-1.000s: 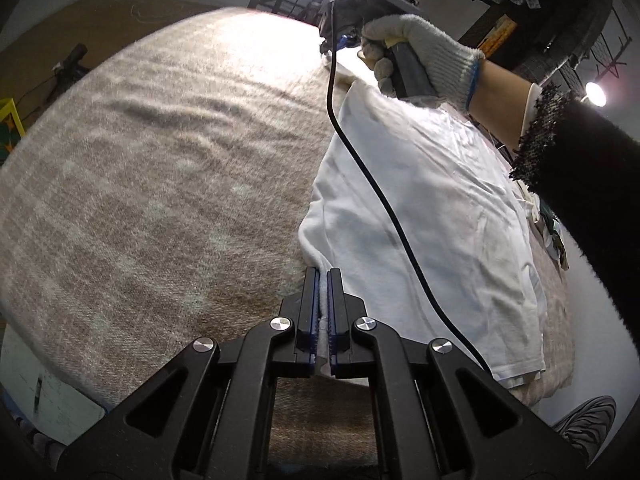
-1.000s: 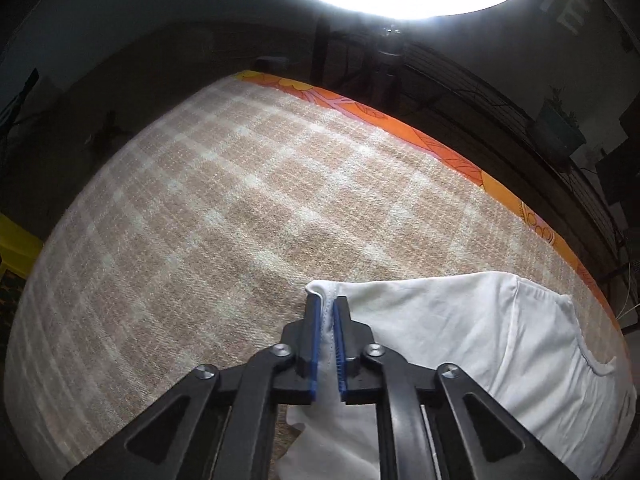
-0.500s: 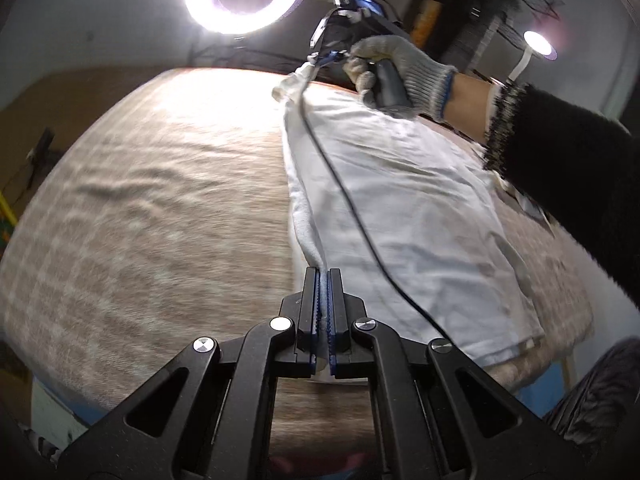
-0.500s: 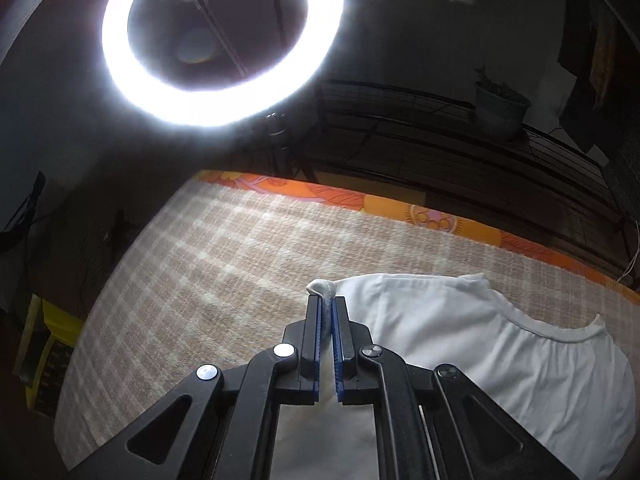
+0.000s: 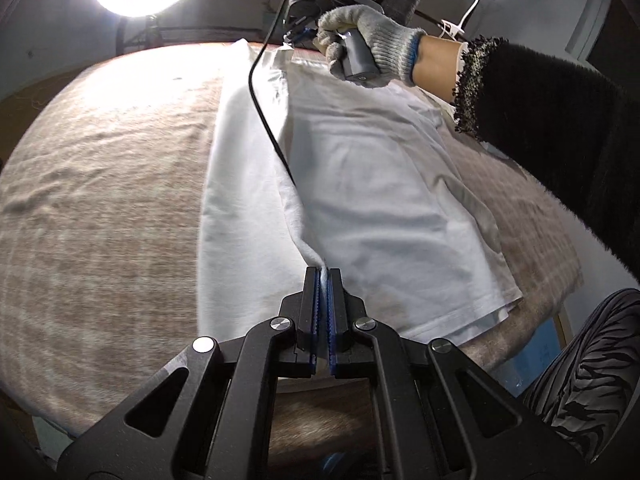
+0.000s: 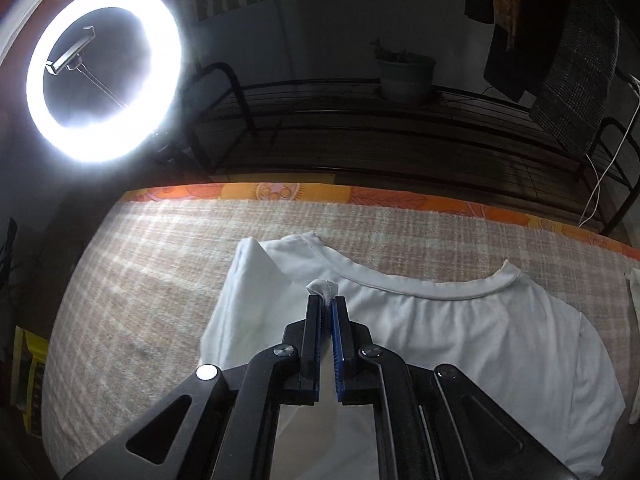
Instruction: Fold small clothes
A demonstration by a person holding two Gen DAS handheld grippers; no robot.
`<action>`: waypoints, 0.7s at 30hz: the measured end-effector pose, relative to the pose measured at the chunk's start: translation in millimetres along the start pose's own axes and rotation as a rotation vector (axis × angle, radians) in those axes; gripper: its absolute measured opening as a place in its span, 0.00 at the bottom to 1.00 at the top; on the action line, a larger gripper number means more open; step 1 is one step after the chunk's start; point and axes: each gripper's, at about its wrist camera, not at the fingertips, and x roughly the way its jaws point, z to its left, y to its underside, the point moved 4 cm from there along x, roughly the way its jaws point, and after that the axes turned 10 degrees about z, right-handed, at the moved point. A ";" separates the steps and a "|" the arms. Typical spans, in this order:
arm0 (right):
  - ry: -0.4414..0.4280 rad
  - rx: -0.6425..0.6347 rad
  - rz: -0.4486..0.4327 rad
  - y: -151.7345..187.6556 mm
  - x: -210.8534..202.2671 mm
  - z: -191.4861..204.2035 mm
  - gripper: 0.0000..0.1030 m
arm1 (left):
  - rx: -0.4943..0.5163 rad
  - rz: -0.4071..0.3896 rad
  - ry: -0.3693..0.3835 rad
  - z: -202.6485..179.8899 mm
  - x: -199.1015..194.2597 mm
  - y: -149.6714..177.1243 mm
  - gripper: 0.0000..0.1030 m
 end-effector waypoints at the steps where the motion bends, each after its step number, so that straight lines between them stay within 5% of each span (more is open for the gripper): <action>1: 0.013 0.000 0.004 1.2 3.7 -3.7 0.02 | 0.007 0.008 0.004 -2.7 1.9 0.3 0.01; 6: 0.065 0.033 0.038 5.2 11.2 -16.8 0.07 | 0.035 0.037 0.035 -15.2 10.7 -0.8 0.01; 9: 0.139 0.044 0.043 7.2 6.3 -30.1 0.35 | 0.080 0.045 0.045 -28.2 9.2 2.1 0.03; 13: 0.153 0.082 0.016 13.3 -22.9 -55.0 0.45 | 0.147 0.035 0.099 -45.5 -3.7 14.2 0.17; 16: 0.161 0.109 -0.031 27.4 -56.7 -79.4 0.56 | 0.214 0.015 0.125 -61.3 -18.2 31.5 0.17; 21: 0.149 0.144 -0.093 59.1 -114.4 -113.3 0.58 | 0.270 -0.020 0.128 -78.6 -38.2 54.8 0.17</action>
